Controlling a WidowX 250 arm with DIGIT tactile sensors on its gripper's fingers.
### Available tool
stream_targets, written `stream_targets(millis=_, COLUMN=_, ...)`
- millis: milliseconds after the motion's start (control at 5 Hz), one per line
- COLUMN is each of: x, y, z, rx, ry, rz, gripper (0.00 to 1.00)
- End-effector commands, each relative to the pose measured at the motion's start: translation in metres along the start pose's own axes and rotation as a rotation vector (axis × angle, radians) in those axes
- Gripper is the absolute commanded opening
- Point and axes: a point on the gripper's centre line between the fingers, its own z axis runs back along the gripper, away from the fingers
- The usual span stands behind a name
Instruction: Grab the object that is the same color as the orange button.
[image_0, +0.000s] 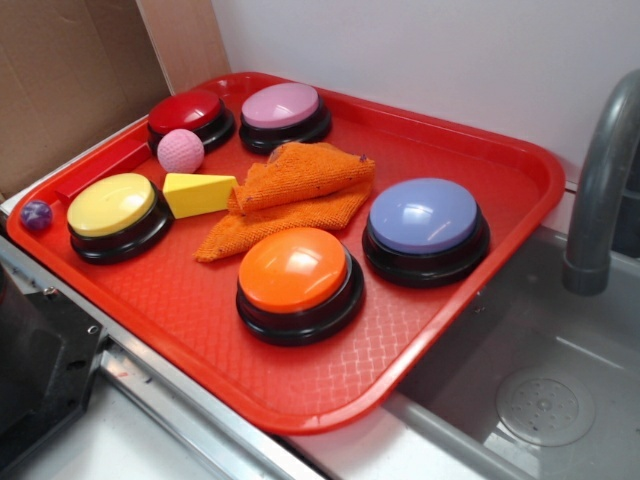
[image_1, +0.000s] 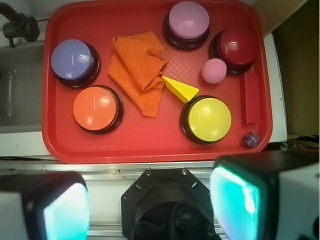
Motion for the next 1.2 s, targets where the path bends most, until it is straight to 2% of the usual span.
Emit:
stream_targets(millis=0, x=0.0, y=0.0, z=0.0, rx=0.0, ry=0.0, rz=0.0, gripper=1.0)
stream_targets(millis=400, x=0.055, y=0.001, z=-0.053, rx=0.085, ry=0.043, rz=-0.242, gripper=1.0)
stream_targets(millis=600, x=0.089, y=-0.006, z=-0.092, rx=0.176, ry=0.057, rz=-0.406, gripper=1.0)
stream_targets(millis=800, x=0.112, y=-0.013, z=-0.126, rx=0.209, ry=0.009, rz=-0.422, gripper=1.0)
stream_targets(millis=1000, x=0.126, y=-0.013, z=-0.154, rx=0.195, ry=-0.003, rz=-0.441, gripper=1.0)
